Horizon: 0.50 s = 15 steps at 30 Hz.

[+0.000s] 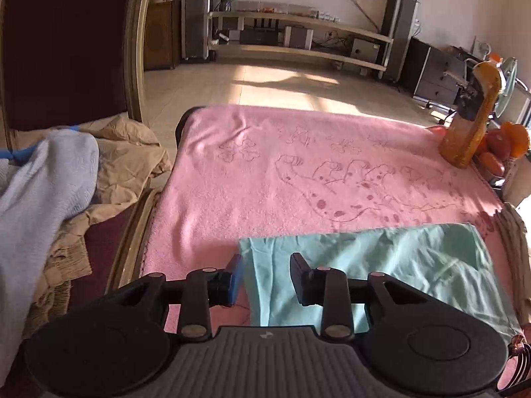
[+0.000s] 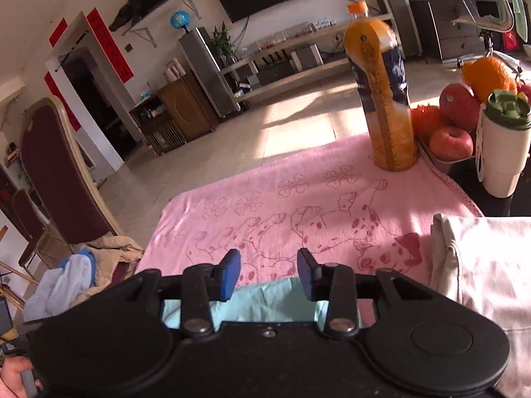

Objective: Fold clothes
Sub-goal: 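Move both tools to the folded shirt edge and close on it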

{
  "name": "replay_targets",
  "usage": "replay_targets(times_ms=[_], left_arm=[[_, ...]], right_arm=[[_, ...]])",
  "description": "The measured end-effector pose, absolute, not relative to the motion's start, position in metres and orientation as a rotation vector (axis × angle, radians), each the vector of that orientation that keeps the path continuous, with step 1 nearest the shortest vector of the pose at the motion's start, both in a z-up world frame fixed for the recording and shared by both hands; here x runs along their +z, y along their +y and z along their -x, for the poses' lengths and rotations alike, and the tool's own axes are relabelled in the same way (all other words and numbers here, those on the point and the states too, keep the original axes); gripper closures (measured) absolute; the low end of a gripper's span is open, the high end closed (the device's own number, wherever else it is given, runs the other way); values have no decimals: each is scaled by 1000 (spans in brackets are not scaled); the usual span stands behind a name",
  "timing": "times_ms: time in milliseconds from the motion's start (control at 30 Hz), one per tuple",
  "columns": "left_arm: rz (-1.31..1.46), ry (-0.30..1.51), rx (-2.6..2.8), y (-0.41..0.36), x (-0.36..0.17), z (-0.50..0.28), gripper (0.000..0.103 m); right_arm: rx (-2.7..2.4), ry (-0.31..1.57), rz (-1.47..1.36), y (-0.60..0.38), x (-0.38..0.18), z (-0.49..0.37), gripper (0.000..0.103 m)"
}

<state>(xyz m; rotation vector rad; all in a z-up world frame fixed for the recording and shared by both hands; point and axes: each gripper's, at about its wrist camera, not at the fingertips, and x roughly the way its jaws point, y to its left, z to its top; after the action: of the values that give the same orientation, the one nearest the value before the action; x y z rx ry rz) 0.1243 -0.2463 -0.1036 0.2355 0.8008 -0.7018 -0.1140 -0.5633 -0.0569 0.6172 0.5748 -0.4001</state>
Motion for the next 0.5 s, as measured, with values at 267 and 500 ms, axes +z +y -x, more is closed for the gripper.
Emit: replay_targets(times_ms=[267, 500], left_arm=[[-185, 964, -639, -262, -156, -163, 63], [-145, 996, -664, -269, -167, -175, 62]], right_arm=[[-481, 716, -819, -621, -156, 92, 66], [-496, 731, -923, -638, -180, 87, 75]])
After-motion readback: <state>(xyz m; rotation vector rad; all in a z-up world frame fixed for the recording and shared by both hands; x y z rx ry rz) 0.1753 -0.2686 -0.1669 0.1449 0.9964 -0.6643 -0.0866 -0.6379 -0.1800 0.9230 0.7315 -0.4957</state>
